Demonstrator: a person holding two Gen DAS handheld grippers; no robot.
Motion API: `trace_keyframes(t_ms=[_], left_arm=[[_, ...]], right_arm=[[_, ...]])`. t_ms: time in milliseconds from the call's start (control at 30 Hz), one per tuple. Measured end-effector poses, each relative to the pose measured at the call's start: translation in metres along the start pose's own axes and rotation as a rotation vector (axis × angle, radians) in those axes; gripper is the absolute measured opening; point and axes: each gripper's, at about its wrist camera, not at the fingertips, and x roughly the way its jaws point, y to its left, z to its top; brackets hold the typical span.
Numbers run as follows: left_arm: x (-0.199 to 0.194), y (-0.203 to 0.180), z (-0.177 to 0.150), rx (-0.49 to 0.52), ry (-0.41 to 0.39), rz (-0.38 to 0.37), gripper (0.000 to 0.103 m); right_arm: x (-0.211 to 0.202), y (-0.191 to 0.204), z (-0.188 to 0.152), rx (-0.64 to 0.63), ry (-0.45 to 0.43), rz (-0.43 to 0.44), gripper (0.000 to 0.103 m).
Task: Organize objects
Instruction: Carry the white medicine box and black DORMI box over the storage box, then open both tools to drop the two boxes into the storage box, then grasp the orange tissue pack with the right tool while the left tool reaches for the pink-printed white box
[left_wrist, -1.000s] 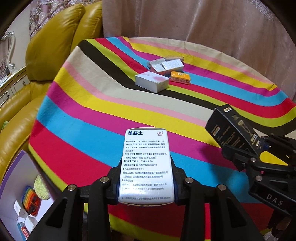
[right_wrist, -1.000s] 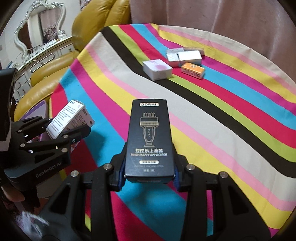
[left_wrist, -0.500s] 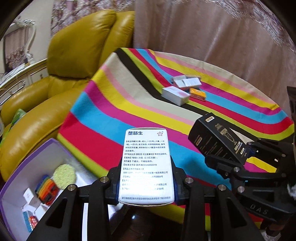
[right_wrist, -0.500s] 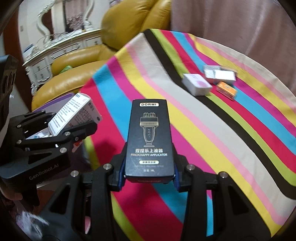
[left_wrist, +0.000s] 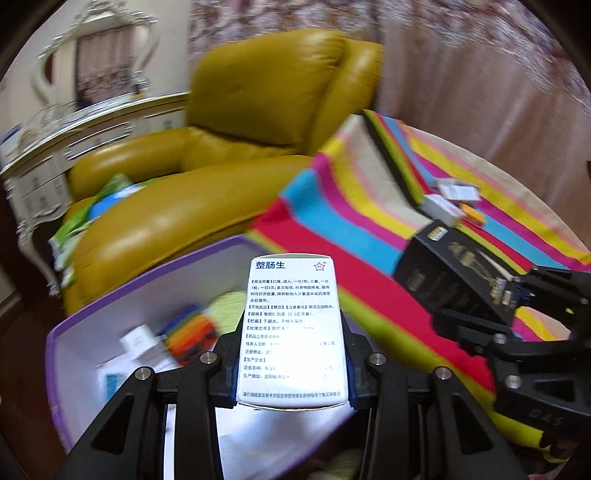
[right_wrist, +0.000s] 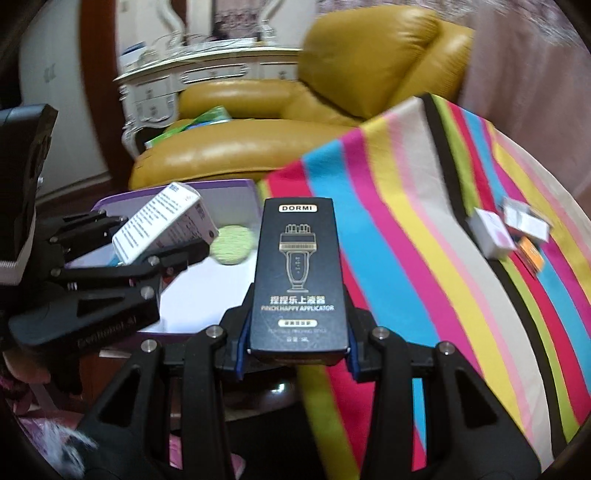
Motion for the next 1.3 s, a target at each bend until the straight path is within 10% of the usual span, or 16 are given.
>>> trace_keyframes(t_ms=[333, 467, 567, 933, 1100, 1300], left_arm=[[-0.007, 0.088, -0.026, -0.139, 0.009, 0.239, 0.043], [-0.009, 0.092, -0.023, -0.165, 0.001, 0.327, 0.081], [-0.017, 0.077, -0.018, -0.155, -0.061, 0.346, 0.088], [0.060, -0.126, 0.035, 0.105, 0.018, -0.178, 0.100], [0.138, -0.239, 0.057, 0.237, 0.110, -0.229, 0.100], [0.203, -0.291, 0.076, 0.196, 0.175, -0.199, 0.100]], right_arm=[[0.035, 0.084, 0.015, -0.193, 0.011, 0.198, 0.044], [0.045, 0.104, 0.015, -0.236, 0.015, 0.249, 0.068], [0.037, 0.092, 0.011, -0.227, -0.032, 0.203, 0.071], [0.006, -0.157, -0.059, 0.275, -0.011, -0.225, 0.082], [0.010, -0.271, -0.106, 0.428, 0.083, -0.335, 0.082], [0.026, -0.348, -0.120, 0.465, 0.137, -0.354, 0.082]])
